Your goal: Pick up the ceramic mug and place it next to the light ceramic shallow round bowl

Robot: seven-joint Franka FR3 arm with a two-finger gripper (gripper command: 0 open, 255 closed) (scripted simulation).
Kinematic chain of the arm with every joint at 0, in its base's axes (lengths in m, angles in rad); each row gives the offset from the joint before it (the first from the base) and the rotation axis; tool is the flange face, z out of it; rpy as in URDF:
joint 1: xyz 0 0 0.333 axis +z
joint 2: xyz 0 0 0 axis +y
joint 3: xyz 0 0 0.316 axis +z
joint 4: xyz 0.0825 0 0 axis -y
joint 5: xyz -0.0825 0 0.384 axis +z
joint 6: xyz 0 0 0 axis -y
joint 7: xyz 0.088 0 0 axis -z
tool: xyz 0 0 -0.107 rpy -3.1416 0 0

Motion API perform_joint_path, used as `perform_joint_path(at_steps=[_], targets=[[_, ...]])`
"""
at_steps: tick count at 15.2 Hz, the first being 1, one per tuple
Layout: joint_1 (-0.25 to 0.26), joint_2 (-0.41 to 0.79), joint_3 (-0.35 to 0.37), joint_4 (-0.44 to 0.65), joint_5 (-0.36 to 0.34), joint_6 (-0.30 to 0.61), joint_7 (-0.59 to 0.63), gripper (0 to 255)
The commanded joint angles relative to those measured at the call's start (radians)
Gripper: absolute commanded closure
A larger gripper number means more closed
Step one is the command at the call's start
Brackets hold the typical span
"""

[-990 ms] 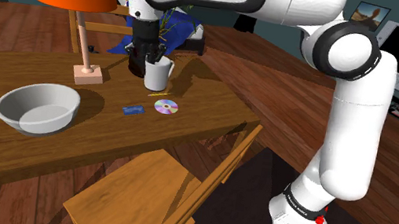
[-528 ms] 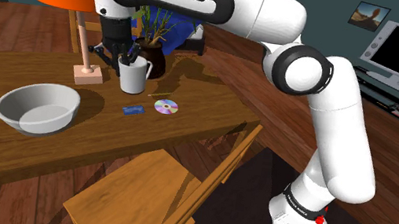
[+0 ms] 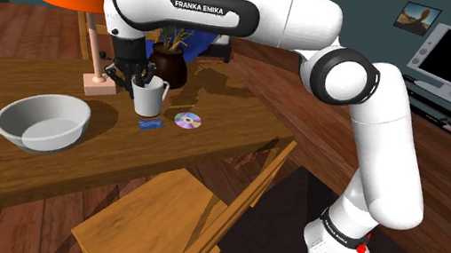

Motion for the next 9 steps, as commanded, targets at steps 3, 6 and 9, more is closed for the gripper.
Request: perform_joint_path(at_steps=[3, 6, 9], targets=[[-0.015, -0.016, 0.002, -0.085, 0.002, 0.068, 0.007, 255], [-0.022, -0.019, 0.001, -0.131, 0.002, 0.110, 0.011, 255], [-0.027, -0.019, 0.001, -0.172, 0.001, 0.150, 0.016, 255]])
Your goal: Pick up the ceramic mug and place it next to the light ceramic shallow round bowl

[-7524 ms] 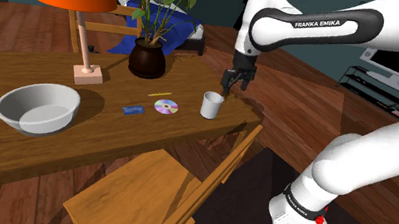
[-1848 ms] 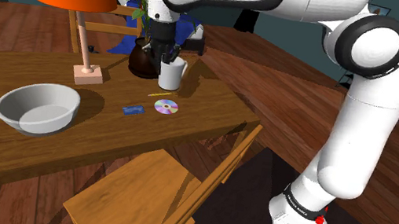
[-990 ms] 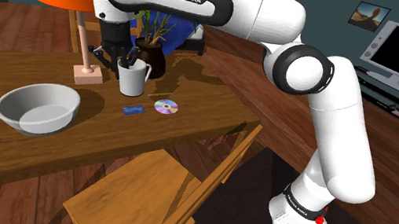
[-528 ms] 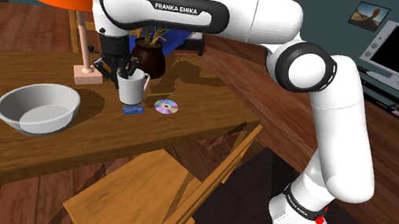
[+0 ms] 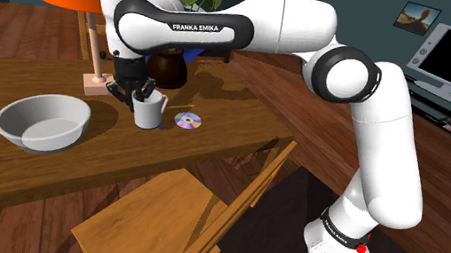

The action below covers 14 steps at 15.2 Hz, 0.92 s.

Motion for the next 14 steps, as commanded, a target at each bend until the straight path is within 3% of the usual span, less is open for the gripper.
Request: perform_joint_path(at_steps=[1, 14], targets=[[-0.006, -0.005, 0.000, -0.038, 0.000, 0.033, 0.003, 255], [-0.016, 0.020, -0.007, -0.144, -0.013, 0.161, 0.019, 255]])
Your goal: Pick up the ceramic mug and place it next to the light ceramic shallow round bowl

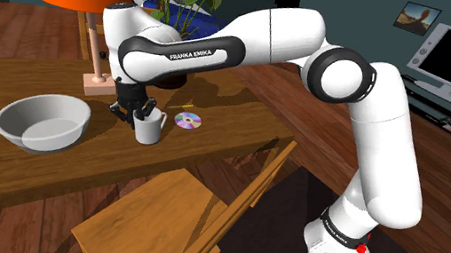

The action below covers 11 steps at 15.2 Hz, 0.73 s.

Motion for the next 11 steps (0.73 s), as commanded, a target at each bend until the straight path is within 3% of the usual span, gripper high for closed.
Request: perform_joint_path(at_steps=[1, 6, 7, 11], targets=[[0.000, 0.000, 0.000, -0.002, 0.000, 0.003, 0.000, 255], [0.000, 0.000, 0.000, -0.002, 0.000, 0.003, 0.000, 255], [0.000, 0.000, 0.000, -0.002, 0.000, 0.003, 0.000, 0], [0.000, 0.000, 0.000, -0.002, 0.000, 0.003, 0.000, 0]])
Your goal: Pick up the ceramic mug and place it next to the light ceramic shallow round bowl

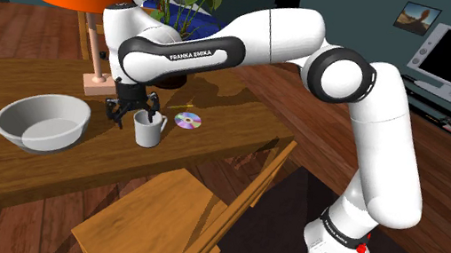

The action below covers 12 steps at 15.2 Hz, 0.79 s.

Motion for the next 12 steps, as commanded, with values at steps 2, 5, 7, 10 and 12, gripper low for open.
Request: perform_joint_path(at_steps=[2, 5, 7, 10, 12], targets=[[0.003, -0.005, 0.002, 0.025, 0.003, -0.030, -0.003, 0], [0.015, -0.011, 0.006, 0.110, 0.009, -0.119, -0.012, 0], [0.015, -0.012, 0.006, 0.110, 0.009, -0.119, -0.012, 0], [0.015, -0.011, 0.006, 0.110, 0.009, -0.119, -0.012, 0], [0.015, -0.011, 0.006, 0.110, 0.009, -0.119, -0.012, 0]])
